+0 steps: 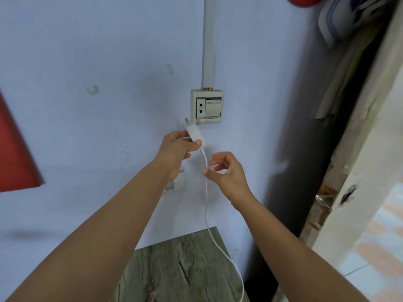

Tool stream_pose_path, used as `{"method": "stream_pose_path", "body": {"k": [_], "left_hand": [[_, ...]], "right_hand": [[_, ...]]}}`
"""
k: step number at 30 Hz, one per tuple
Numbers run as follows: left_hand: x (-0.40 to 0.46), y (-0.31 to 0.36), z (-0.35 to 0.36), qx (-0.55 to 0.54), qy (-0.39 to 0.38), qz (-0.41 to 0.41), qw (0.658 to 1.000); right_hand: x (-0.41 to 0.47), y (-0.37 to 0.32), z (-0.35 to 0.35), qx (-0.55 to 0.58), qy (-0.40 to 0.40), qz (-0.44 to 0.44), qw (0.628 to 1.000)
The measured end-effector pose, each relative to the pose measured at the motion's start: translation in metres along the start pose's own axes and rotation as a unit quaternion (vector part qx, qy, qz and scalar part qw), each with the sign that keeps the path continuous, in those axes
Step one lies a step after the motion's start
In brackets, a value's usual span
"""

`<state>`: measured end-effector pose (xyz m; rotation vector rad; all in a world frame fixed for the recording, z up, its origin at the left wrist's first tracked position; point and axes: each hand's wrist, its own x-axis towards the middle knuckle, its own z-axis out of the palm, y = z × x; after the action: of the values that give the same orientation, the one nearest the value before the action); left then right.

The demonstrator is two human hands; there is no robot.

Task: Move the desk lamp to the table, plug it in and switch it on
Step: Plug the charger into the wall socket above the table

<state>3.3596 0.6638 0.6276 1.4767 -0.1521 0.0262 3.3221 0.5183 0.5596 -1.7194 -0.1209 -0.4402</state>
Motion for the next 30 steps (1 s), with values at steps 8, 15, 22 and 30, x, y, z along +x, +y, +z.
{"method": "stream_pose_path", "body": {"k": [8,15,22,30], "left_hand": [[0.007,0.0,0.01,0.057,0.004,-0.017,0.998],[0.02,0.012,0.014,0.053,0.005,-0.033,0.998],[0.03,0.017,0.011,0.055,0.065,0.031,0.996],[0.033,0.012,0.005,0.066,0.079,0.063,0.993]], "right_hand": [[0.027,-0.035,0.008,-0.165,0.068,-0.19,0.966],[0.054,-0.031,-0.002,-0.134,0.109,-0.157,0.972],[0.082,-0.049,-0.009,-0.214,0.112,-0.146,0.959],[0.092,-0.075,-0.009,-0.266,0.092,-0.162,0.946]]}}
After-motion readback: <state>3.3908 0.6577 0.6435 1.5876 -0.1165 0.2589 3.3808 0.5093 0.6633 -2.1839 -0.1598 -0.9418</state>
